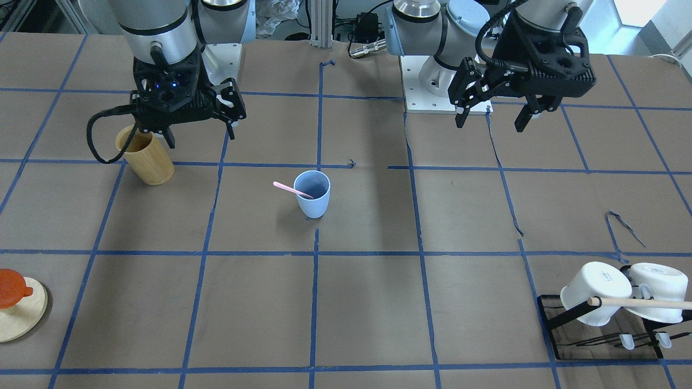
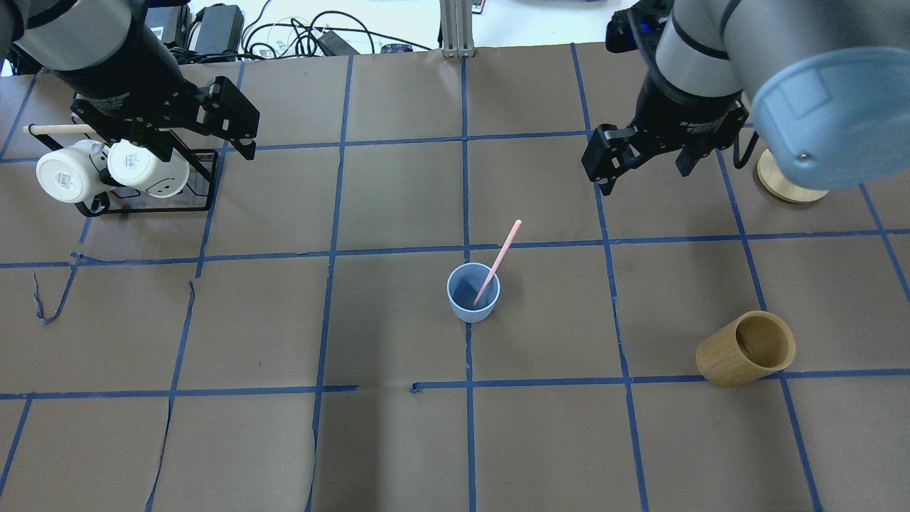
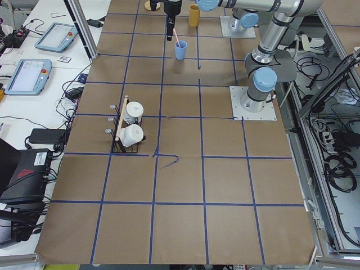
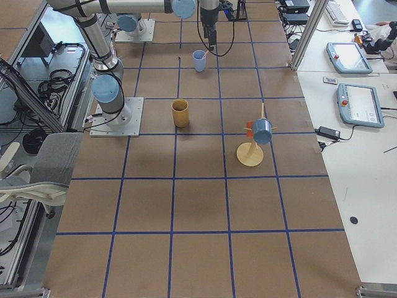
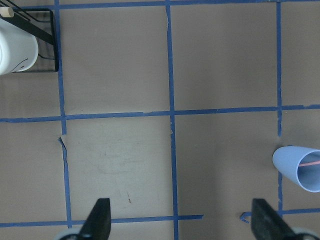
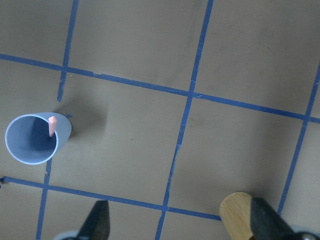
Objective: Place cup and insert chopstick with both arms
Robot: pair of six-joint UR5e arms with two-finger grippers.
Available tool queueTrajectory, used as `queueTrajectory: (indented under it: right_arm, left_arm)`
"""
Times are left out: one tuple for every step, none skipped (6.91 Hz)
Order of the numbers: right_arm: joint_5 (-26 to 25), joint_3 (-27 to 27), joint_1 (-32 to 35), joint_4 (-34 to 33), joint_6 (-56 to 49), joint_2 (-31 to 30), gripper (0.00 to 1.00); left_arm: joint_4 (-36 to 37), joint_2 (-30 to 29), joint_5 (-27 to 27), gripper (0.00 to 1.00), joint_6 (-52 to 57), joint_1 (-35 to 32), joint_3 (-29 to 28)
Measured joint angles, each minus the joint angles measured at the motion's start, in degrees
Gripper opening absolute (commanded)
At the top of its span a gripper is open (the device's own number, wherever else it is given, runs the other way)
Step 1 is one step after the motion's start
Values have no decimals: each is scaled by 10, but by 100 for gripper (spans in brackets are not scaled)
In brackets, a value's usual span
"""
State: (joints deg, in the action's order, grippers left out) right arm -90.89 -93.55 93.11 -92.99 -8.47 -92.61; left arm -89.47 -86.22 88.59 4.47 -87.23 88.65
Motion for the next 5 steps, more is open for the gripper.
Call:
queueTrajectory:
  right_arm:
    - [-1,0,-17,6,-6,-5,100]
    - [-2,0,-29,10,-9,-7,100]
    - [-1,1,-37,19,-12,-10,100]
    - [-1,1,-41,31,-12,-12,100]
    - [-1,1,-43,41,-13,-14,100]
  left_arm:
    - [0,0,0,100,0,0,0]
    - [0,0,0,100,0,1,0]
    - [0,0,0,100,0,2,0]
    - [0,0,0,100,0,2,1]
    - [0,0,0,100,0,2,1]
